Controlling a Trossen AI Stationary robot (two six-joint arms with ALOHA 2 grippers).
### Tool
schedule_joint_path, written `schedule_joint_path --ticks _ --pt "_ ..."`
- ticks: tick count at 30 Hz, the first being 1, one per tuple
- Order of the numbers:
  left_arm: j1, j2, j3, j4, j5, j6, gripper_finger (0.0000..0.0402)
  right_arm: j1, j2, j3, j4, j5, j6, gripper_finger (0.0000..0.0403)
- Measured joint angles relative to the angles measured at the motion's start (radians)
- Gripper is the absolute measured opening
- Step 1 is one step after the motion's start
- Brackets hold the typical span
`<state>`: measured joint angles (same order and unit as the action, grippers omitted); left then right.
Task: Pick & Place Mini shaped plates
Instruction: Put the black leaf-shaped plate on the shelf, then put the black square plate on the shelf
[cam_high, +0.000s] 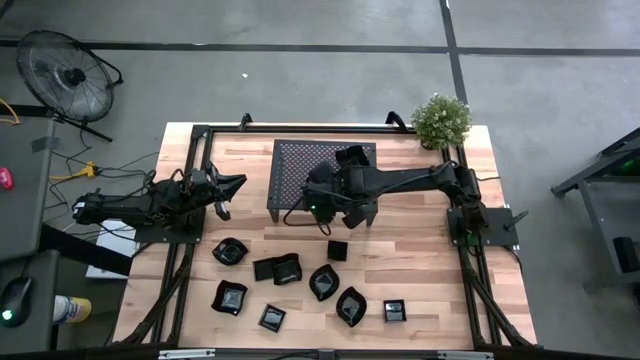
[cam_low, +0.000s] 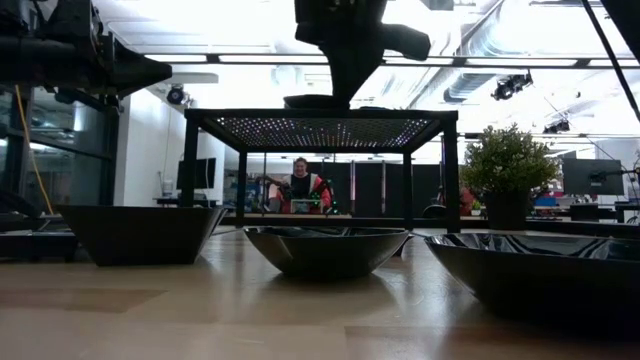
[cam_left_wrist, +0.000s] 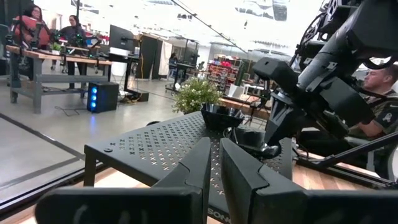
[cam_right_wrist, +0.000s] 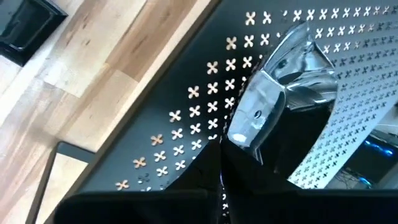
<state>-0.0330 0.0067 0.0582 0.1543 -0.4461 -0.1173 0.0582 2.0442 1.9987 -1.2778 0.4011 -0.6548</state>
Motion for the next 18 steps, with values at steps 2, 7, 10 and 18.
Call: schedule_joint_path --ticks 2,7,10,18 --pt "0.0 0.0 0.0 0.0 0.0 0.0 0.0033 0.0 0.0 0.0 0.0 0.001 0.002 0.0017" --pt "0.0 0.0 0.0 0.0 0.0 0.0 0.0033 0.0 0.0 0.0 0.0 0.0 0.003 0.0056" --pt "0.0 0.0 0.0 0.0 0.0 0.0 0.0033 0.0 0.0 0.0 0.0 -0.001 0.01 0.0074" --pt "0.0 0.0 0.0 0.0 0.0 0.0 0.0033 0.0 -0.003 0.005 -0.003 -0.031 0.075 0.0106"
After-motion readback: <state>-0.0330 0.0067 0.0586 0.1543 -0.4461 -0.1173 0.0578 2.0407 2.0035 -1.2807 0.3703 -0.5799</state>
